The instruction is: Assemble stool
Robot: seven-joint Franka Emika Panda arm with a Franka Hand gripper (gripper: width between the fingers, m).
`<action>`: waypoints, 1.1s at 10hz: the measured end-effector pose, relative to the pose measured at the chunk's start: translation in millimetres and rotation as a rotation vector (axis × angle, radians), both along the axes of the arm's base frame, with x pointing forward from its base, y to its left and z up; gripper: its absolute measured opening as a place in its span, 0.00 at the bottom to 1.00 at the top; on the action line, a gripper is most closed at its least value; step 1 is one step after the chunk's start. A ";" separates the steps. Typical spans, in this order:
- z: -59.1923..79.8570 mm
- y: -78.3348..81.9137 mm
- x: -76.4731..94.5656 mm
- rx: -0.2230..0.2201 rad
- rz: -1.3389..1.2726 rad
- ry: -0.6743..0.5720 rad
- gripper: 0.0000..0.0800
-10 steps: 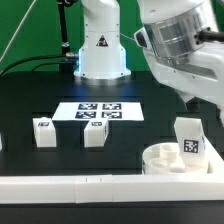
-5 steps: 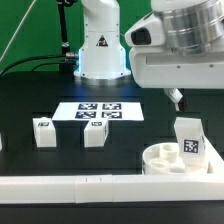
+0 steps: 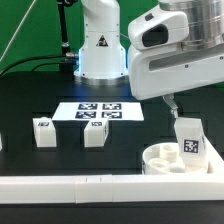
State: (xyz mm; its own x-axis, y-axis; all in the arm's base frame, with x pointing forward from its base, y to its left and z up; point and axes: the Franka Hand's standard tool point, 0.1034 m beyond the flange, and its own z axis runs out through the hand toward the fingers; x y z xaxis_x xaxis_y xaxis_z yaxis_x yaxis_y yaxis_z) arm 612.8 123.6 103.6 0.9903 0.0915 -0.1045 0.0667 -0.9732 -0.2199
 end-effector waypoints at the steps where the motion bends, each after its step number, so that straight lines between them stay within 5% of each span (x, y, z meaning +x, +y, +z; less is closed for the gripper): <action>1: 3.0 -2.1 3.9 -0.035 0.174 -0.058 0.81; 3: 12.0 -7.3 14.0 -0.069 0.466 -0.179 0.81; 8: 3.0 -16.8 14.4 -0.048 0.821 -0.234 0.81; 11: -17.0 -15.2 11.9 -0.043 0.977 -0.257 0.81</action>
Offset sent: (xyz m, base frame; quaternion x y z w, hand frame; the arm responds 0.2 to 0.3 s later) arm 0.0088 -0.0113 0.0034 -0.1133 0.0615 -0.3368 0.9327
